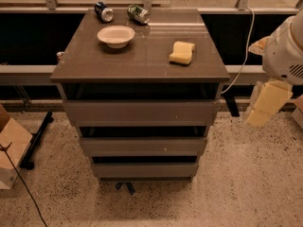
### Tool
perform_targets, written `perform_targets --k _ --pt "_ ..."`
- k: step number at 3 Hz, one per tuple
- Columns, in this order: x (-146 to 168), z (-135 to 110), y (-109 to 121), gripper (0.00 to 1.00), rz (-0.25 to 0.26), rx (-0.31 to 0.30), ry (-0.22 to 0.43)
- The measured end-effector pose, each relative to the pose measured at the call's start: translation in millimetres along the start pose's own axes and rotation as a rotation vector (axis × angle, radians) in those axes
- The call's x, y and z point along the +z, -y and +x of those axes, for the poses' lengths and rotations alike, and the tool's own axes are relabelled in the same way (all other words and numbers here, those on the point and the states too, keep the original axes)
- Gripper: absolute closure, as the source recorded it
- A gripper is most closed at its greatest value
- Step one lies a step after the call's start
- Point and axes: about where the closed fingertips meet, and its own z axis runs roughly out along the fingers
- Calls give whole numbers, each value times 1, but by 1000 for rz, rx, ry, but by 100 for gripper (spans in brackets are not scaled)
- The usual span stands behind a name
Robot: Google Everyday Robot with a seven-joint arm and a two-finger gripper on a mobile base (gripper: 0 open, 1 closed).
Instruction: Open top drawer
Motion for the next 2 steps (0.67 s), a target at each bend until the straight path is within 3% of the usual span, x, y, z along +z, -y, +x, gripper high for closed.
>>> perform_targets --k 1,2 --pt "24 -1 13 0 41 -10 52" --pt "29 -4 9 0 34 -17 46"
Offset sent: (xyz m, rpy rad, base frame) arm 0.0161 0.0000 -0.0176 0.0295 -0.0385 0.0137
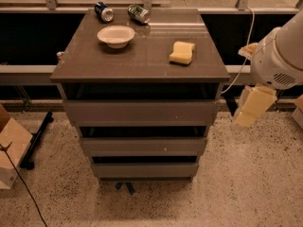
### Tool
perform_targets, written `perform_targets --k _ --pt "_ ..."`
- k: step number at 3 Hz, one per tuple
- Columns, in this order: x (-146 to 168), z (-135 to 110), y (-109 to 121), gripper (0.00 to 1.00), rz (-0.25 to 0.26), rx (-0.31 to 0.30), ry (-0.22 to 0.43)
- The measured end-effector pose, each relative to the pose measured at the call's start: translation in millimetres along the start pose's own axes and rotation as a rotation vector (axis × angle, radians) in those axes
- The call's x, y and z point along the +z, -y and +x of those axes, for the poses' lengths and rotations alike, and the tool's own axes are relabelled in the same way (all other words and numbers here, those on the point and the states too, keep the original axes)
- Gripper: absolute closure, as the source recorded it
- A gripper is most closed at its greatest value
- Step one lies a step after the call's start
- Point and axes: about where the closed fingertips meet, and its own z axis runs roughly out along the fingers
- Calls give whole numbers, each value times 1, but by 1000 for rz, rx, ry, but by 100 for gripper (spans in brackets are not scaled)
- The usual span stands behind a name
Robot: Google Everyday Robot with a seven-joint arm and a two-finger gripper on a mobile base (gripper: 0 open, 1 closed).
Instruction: Open top drawer
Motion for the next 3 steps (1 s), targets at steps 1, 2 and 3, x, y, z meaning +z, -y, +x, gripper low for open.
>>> perform_targets --k 1,2,3 --pt "23 -10 -4 0 -21 2 45" --pt "53 -19 -2 0 -40 11 100" --pt "83 -28 4 0 -53 17 142"
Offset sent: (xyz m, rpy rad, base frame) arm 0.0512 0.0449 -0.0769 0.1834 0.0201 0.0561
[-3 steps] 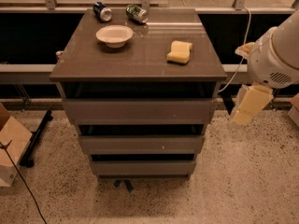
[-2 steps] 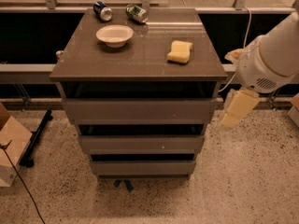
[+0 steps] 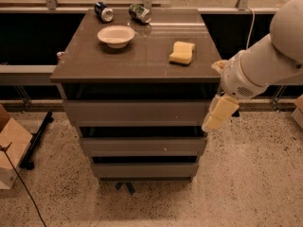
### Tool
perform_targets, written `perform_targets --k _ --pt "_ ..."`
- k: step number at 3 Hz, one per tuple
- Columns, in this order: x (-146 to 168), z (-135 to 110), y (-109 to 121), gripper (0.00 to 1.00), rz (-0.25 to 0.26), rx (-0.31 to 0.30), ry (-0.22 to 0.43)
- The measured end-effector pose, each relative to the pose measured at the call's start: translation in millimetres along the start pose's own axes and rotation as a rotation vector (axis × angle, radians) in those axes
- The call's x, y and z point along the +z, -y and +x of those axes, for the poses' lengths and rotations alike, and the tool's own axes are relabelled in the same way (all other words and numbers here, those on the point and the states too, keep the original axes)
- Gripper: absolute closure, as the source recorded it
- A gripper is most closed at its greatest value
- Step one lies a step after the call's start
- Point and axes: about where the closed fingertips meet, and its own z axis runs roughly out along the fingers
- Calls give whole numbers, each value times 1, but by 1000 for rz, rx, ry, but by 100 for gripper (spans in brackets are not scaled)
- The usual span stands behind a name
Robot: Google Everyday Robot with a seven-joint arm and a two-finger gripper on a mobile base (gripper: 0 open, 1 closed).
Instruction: Open top drawer
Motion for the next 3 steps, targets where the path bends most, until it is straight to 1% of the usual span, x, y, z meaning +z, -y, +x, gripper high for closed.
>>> perform_targets --k 1,2,3 --pt "27 -2 6 0 -15 11 45" --pt "29 -1 6 0 -17 12 46" --pt "37 -6 8 0 9 21 58"
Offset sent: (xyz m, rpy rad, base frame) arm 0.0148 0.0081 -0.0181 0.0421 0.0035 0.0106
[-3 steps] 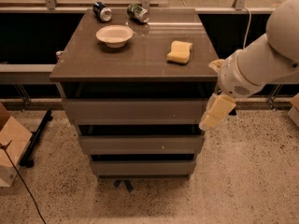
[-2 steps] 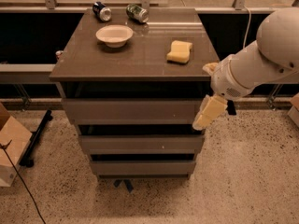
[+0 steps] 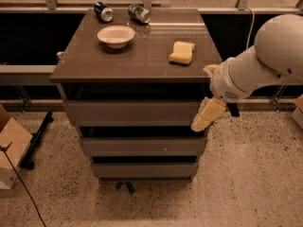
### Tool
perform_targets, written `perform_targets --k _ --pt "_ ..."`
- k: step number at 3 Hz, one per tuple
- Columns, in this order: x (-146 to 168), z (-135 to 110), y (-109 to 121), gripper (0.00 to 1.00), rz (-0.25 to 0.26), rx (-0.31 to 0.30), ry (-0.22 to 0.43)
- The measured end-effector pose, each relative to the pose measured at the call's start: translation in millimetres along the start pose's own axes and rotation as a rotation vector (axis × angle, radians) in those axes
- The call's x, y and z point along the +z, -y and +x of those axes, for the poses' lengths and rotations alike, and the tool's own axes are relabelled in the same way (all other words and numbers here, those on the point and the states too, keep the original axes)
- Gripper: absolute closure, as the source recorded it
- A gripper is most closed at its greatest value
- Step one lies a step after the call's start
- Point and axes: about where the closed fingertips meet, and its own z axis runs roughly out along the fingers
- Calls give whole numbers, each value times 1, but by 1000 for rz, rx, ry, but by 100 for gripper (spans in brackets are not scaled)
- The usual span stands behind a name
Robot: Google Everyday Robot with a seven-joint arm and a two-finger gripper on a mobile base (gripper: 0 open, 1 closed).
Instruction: Open top drawer
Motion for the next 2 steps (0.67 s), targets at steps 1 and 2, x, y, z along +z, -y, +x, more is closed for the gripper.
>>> perform_targets --k 1,2 --pt "21 -7 6 0 20 -1 31" --pt "49 -3 5 0 7 30 54"
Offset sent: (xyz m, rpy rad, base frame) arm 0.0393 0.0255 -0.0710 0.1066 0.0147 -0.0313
